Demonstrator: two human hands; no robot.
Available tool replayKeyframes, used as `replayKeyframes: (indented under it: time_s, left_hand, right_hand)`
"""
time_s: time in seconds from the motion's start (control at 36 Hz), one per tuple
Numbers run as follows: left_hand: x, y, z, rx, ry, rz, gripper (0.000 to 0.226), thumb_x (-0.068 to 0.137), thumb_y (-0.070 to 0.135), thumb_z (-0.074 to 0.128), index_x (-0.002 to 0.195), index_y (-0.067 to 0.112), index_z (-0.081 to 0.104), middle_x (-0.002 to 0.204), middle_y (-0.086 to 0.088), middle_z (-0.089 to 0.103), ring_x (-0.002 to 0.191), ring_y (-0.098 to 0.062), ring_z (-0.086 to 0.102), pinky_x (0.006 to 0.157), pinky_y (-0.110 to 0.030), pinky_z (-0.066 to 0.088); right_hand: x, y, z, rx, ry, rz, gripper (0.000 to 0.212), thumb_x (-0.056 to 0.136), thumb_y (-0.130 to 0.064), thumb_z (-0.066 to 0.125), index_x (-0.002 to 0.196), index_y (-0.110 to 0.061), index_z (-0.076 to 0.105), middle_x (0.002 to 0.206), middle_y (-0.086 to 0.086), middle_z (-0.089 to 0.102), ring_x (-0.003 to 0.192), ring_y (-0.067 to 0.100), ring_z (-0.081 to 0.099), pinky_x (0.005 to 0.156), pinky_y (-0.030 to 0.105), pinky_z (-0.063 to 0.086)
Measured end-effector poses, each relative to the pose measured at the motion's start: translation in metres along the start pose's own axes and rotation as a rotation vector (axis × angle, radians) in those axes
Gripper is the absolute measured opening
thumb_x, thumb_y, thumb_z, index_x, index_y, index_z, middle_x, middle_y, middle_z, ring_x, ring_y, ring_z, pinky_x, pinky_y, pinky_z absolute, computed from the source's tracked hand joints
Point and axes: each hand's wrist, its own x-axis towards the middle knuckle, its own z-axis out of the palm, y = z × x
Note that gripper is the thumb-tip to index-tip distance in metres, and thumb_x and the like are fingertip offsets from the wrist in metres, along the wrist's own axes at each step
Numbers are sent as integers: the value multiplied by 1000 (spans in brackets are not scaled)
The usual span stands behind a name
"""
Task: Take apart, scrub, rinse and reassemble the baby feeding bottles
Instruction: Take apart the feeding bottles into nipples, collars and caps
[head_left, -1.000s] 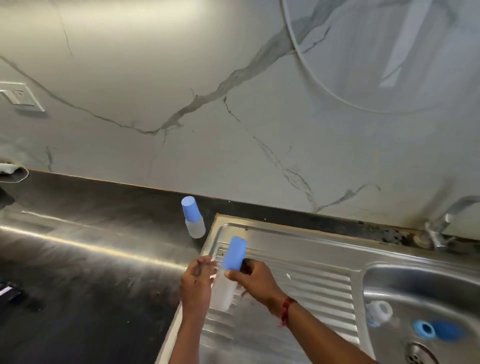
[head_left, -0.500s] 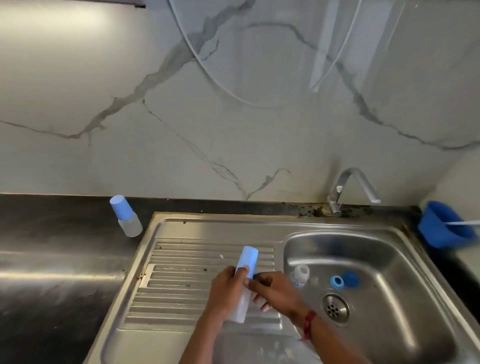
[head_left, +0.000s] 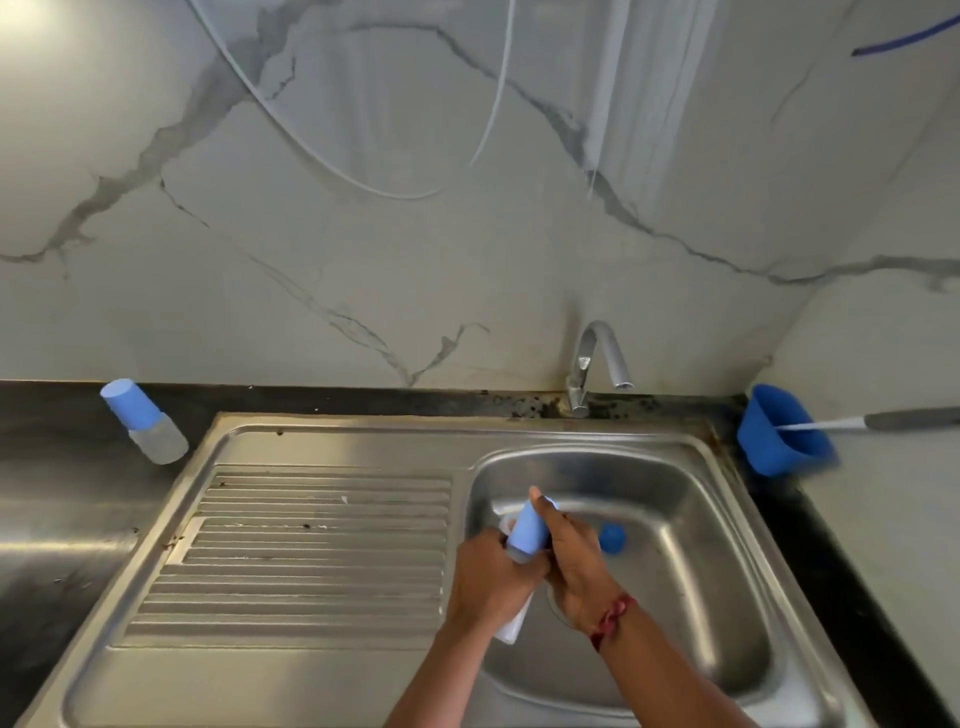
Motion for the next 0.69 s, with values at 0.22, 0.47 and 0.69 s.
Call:
replayKeyframes:
  time_s: [0.22, 0.47, 0.69]
  left_hand:
    - [0, 27, 43, 10, -11, -15, 31, 78, 46, 68, 73, 17, 57, 65, 3, 63, 55, -6, 58, 42, -13, 33]
    - [2, 36, 86, 93, -44, -54, 35, 79, 44, 69, 62, 20, 50, 54, 4, 53, 47, -3, 51, 43, -16, 31]
    - [-2, 35, 108, 179, -122, -28, 32, 83, 44, 65, 68, 23, 45, 62, 9, 53, 53, -3, 47, 48, -14, 37]
  right_hand:
    - [17, -7, -43, 46, -37, 61, 40, 78, -38, 80, 91, -1, 69, 88, 19, 74, 85, 31, 72, 90, 49, 57]
    - [42, -9, -84, -63, -19, 101, 38, 85, -47, 72, 87, -10, 62, 65, 7, 62, 56, 21, 58, 56, 28, 44]
    - [57, 0, -113, -30, -50, 191, 54, 89, -52, 65, 111, -3, 64, 79, 10, 72, 69, 23, 70, 60, 31, 55]
